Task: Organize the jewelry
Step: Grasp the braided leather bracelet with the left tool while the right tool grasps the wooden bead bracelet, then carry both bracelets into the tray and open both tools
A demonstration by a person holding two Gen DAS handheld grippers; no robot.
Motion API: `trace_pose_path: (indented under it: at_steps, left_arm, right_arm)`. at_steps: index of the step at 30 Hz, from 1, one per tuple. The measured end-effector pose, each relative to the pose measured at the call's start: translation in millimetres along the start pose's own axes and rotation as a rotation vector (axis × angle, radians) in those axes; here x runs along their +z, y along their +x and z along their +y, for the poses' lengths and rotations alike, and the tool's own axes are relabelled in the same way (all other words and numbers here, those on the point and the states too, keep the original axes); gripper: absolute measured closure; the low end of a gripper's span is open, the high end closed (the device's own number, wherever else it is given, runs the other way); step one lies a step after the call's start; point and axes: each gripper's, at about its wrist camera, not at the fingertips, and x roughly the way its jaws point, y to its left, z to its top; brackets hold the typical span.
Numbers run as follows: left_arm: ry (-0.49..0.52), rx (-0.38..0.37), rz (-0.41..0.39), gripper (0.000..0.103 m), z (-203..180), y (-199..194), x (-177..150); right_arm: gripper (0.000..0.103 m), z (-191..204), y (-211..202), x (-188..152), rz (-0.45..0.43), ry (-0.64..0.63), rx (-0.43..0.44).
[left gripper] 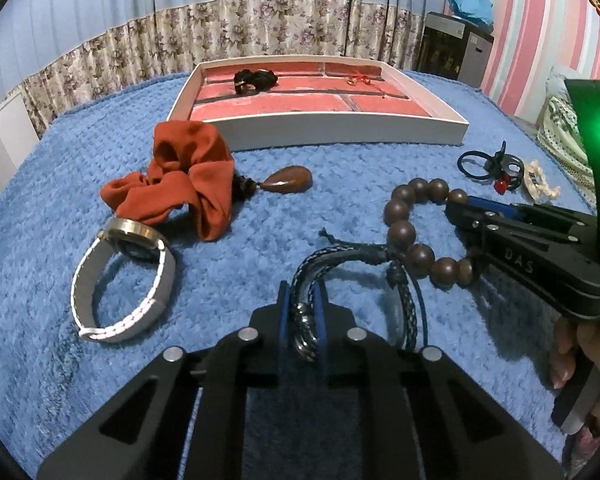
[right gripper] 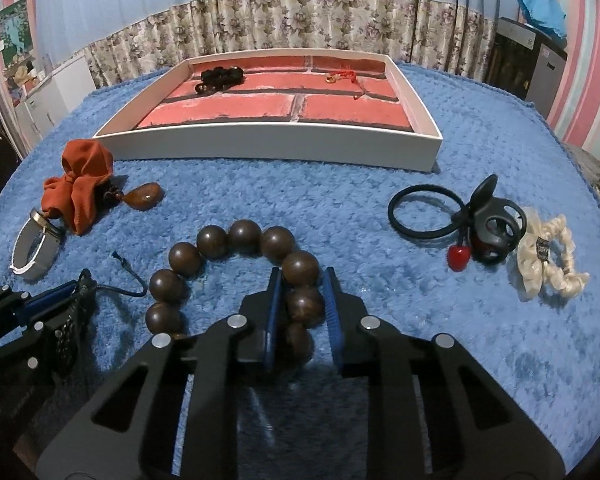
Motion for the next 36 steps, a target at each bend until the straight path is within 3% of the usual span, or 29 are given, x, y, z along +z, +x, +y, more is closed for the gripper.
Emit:
trace_pose_path:
  at_steps: [15,24,30,36]
  left_arm:
    - [0.012,0.037,-0.117,0.091,4.0,-32.5,41.0]
    - [0.009,0.056,-0.194,0.091,11.2,-49.5,99.8]
    - [-0.023,0.055,-0.187,0.091,25.3,-26.8,158.6]
    - [-0.053,0.065,-0.11,0.091,45.0,37.6,206.3]
  right_arm:
    - [0.084,-9.7,-29.1,32.8,-0.093,-0.025,-0.006]
    - [0.084,-20.4,-42.7,79.8,-0.16,-0.018,-0.015]
    - [0.084,-30.5,-36.5,127.5,-0.182,-0.005,-0.027]
    - [0.084,-36.6,6.4,176.7,-0.159,0.008,-0.06]
